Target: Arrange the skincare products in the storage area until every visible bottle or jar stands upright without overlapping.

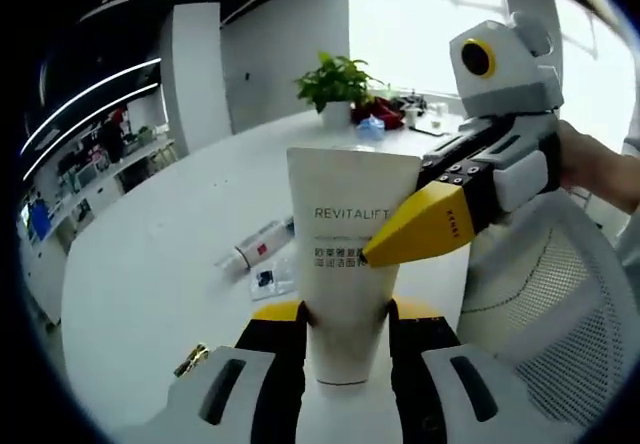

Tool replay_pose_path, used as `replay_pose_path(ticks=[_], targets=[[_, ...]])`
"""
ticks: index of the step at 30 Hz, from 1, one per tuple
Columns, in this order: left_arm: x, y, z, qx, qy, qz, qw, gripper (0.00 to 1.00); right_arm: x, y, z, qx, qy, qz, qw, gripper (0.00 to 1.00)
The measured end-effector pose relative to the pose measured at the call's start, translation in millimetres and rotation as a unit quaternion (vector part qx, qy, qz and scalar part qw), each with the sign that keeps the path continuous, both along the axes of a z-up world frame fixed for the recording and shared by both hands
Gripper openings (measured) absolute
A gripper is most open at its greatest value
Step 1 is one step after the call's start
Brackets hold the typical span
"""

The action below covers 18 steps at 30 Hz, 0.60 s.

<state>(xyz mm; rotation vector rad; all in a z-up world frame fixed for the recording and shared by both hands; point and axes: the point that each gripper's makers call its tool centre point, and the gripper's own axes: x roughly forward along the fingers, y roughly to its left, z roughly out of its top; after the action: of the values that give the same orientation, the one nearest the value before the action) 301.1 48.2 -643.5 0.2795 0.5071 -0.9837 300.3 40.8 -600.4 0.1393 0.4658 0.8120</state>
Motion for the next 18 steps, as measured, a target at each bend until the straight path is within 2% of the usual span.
replay_pose_path(ticks=[4, 6, 9, 11, 13, 15, 16, 18], targets=[[-5.0, -2, 0.8, -0.002, 0.007, -0.020, 0.9998, 0.28, -1, -3, 4.6, -0.002, -0.013, 0.028, 0.9995, 0.08], [-8.0, -3, -0.9, 0.001, 0.019, -0.031, 0.9993, 0.27, -2, -2, 3.1, -0.018, -0.021, 0.051, 0.9983, 0.07], [-8.1, -5, -0.1, -0.001, 0.018, -0.047, 0.9987, 0.27, -3, -1, 4.8, -0.031, -0.042, 0.076, 0.9957, 0.07], [-10.7, -8, 1.4, -0.006, 0.020, -0.073, 0.9971, 0.30, -5, -1, 6.2, -0.038, -0.053, 0.090, 0.9939, 0.07], [-13.5, -10, 1.8, -0.007, 0.021, -0.093, 0.9955, 0.32, -7, -1, 9.1, -0.041, -0.069, 0.108, 0.9910, 0.07], [-10.5, -10, 2.7, 0.000, 0.007, -0.098, 0.9952, 0.26, -12, 1, 11.1, -0.049, -0.096, 0.139, 0.9845, 0.07], [-10.0, -10, 1.0, 0.011, 0.002, -0.107, 0.9942, 0.26, -12, 0, 8.4, -0.057, -0.092, 0.140, 0.9842, 0.07], [-10.3, -12, -2.2, 0.015, 0.006, -0.112, 0.9936, 0.26, -13, -1, 4.9, -0.071, -0.100, 0.163, 0.9790, 0.07]])
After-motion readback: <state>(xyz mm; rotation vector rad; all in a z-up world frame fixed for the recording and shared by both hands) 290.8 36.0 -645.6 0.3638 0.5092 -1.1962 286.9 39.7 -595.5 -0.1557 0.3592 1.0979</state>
